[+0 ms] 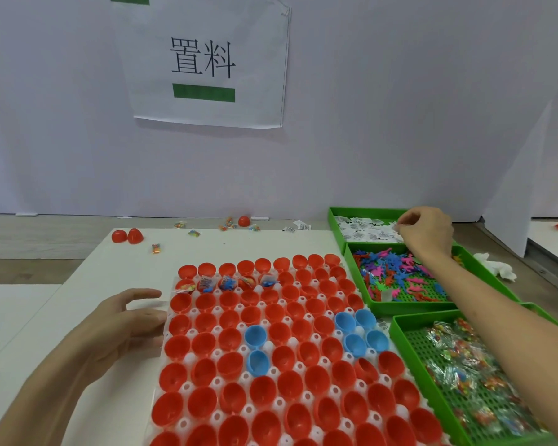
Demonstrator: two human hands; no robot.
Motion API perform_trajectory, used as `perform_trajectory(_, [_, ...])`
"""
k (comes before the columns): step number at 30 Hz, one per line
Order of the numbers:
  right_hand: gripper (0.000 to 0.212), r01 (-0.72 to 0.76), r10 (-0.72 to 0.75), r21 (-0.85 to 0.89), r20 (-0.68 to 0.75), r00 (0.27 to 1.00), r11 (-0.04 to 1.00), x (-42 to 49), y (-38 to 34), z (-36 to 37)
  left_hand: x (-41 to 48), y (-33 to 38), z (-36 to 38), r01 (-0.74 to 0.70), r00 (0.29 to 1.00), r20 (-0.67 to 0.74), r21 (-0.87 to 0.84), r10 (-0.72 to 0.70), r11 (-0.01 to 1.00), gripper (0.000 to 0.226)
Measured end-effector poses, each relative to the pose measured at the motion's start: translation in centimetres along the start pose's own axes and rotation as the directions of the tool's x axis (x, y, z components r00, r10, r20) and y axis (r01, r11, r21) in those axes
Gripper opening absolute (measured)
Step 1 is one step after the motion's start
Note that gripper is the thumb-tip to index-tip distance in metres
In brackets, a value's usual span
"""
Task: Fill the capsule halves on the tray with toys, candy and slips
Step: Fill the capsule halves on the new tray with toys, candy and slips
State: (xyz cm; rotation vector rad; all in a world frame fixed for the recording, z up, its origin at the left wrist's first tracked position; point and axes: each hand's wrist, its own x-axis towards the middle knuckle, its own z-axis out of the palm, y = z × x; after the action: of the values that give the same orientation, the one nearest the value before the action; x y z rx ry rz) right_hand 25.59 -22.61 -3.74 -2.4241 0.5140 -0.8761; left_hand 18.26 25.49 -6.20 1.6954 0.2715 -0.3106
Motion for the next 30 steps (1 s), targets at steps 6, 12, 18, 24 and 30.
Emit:
perform_trajectory(6, [0.004, 0.013, -0.014, 0.020, 0.033, 0.999, 1.000, 0.3, -0.2, -0.4, 1.0, 0.8, 0.4, 0.009, 0.999, -0.045, 0.001, -0.009, 1.000, 0.031])
perform_trajectory(12, [0.011, 0.058, -0.061, 0.058, 0.042, 0.997, 0.997, 0.7, -0.4, -1.0, 2.8, 2.4, 0.7, 0.064, 0.995, -0.075, -0.023, -0.066, 0.998, 0.037])
perform_trajectory(18, [0.010, 0.068, -0.076, 0.177, 0.040, 0.996, 0.982, -0.1, -1.1, -2.2, 4.4, 4.2, 0.9, 0.070, 0.987, -0.146, -0.029, -0.073, 0.997, 0.041])
perform_trajectory(24, [0.006, 0.036, -0.052, 0.351, 0.036, 0.998, 0.936, -2.5, -1.7, -5.0, 3.7, 4.8, 1.8, -0.049, 0.958, -0.279, 0.054, 0.062, 0.997, 0.033])
perform_trajectory(30, [0.009, -0.068, -0.025, 0.537, 0.164, 0.986, 0.841, -7.1, -1.0, -8.6, -6.0, 6.3, 10.8, -0.664, 0.499, -0.451, 0.350, 0.740, 0.661, 0.021])
